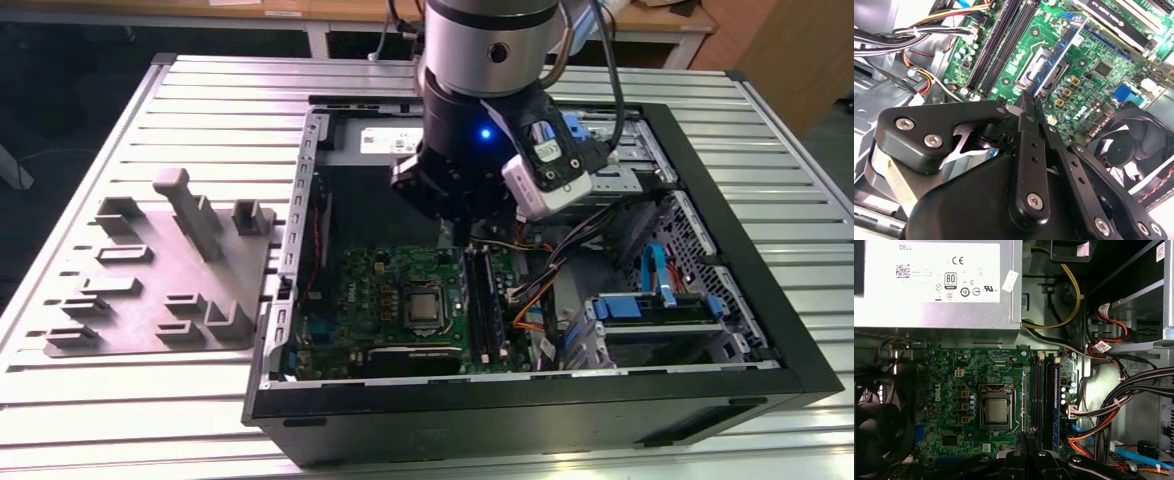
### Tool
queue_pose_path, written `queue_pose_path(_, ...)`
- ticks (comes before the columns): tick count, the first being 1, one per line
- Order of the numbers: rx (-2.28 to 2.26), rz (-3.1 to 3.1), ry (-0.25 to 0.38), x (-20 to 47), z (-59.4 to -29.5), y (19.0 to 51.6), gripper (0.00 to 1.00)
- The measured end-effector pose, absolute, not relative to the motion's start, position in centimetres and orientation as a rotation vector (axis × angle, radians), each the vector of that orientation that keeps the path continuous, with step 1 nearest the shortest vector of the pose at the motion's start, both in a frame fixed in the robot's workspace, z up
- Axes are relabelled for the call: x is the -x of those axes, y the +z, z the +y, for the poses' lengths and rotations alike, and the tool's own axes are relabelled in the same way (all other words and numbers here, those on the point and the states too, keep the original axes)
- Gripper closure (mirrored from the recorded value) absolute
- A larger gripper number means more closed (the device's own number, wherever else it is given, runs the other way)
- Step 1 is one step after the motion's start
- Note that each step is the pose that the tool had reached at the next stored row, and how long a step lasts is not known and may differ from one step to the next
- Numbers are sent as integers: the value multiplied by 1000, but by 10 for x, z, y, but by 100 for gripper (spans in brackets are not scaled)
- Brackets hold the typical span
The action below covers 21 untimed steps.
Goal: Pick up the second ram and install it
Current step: 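Insert the second ram into the second slot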
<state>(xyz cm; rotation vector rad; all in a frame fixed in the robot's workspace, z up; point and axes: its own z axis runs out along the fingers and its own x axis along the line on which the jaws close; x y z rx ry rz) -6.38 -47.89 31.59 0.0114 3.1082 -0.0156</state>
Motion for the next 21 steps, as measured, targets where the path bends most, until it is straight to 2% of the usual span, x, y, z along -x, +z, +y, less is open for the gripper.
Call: queue_pose_path(21,-43,3108,-15,50,-479,305,89)
